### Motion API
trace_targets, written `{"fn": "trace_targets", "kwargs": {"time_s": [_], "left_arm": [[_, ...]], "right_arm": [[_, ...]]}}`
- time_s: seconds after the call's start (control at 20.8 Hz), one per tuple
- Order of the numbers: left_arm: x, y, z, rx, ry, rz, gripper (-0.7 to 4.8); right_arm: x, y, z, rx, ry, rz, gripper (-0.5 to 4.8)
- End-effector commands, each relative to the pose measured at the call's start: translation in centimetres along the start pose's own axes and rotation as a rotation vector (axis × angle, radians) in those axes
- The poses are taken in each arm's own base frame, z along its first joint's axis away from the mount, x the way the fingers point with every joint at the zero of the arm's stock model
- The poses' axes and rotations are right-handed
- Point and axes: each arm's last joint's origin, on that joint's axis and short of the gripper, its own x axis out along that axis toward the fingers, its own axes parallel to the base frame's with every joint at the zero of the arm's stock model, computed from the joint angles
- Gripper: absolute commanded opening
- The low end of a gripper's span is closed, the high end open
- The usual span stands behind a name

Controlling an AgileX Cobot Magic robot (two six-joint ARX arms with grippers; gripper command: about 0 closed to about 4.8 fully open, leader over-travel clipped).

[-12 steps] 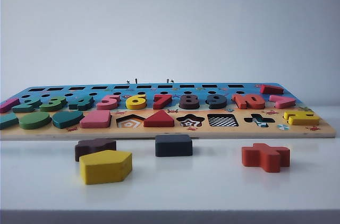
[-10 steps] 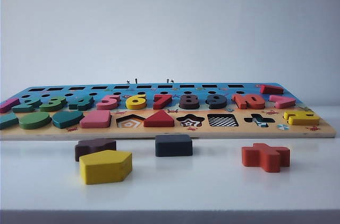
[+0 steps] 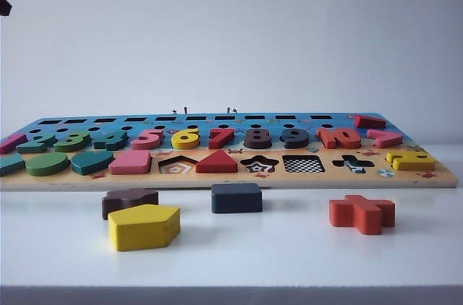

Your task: Insert the cube into the slot.

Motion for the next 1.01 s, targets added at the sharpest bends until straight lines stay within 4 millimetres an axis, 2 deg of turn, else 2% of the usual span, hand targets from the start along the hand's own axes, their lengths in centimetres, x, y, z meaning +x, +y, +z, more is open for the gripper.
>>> {"fn": "trace_targets", "kwargs": {"time_s": [0.05, 0.29, 0.43, 0.67, 0.77, 0.87, 1.01], "left_arm": [[0.2, -0.6, 0.7, 0.014, 0.035, -0.069, 0.17], [0.6, -2.1, 1.7, 0.044, 0.134, -0.212, 0.17], [0.5, -2.8, 1.9, 0.052, 0.215, -0.304, 0.17], [0.4, -4.0, 2.9, 0.052, 0.282, -0.452, 0.17], [0.4, -4.5, 3.7, 0.039, 0.298, -0.508, 0.17], [0.5, -4.8, 4.2, 0.024, 0.314, -0.534, 0.17], [0.8, -5.2, 5.1, 0.003, 0.371, -0.594, 0.17]], "right_arm": [[0.0, 0.0, 0.0, 0.039, -0.011, 0.015, -0.03], [-0.1, 0.5, 0.3, 0.159, 0.01, 0.158, -0.03], [-0.6, 1.1, 1.5, 0.198, 0.006, 0.277, 0.0], [-2.8, 2.2, 6.2, 0.133, -0.048, 0.371, 0.01], [-3.8, 2.8, 8.8, 0.064, -0.002, 0.396, 0.02], [-4.0, 3.1, 10.3, 0.035, 0.063, 0.411, 0.07], [-3.2, 3.6, 13.6, 0.001, 0.217, 0.467, 0.24]]}}
